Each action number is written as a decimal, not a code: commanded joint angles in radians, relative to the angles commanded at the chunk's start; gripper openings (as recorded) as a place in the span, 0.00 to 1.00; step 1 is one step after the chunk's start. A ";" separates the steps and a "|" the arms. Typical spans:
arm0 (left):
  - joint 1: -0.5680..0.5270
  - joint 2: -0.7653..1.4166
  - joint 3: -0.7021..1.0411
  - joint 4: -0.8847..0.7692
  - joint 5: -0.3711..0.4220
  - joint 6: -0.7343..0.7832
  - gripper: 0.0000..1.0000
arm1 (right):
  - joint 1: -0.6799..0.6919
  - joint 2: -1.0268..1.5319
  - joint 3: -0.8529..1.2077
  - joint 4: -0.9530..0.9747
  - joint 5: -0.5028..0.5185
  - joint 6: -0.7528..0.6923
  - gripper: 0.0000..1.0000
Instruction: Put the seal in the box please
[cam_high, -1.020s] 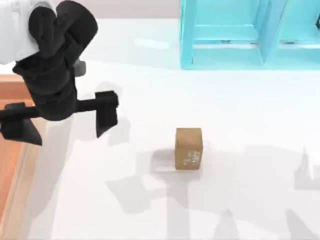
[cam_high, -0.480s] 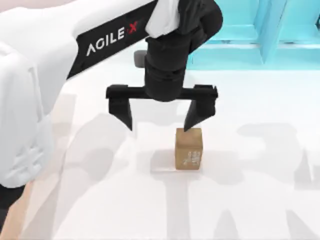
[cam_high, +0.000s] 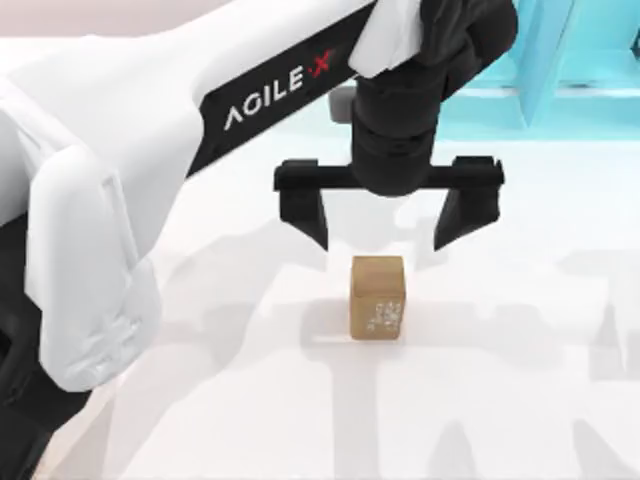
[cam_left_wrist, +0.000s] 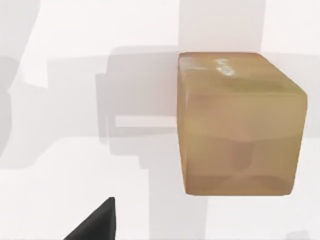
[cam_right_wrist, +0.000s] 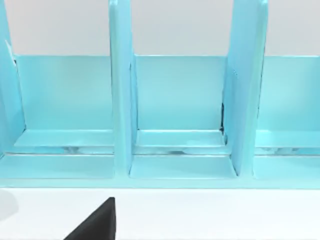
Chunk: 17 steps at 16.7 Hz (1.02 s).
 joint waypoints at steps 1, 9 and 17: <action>0.000 0.000 0.000 0.000 0.000 0.000 1.00 | 0.000 0.000 0.000 0.000 0.000 0.000 1.00; 0.004 0.003 -0.212 0.218 0.000 0.004 1.00 | 0.000 0.000 0.000 0.000 0.000 0.000 1.00; 0.003 0.014 -0.373 0.387 0.000 0.003 1.00 | 0.000 0.000 0.000 0.000 0.000 0.000 1.00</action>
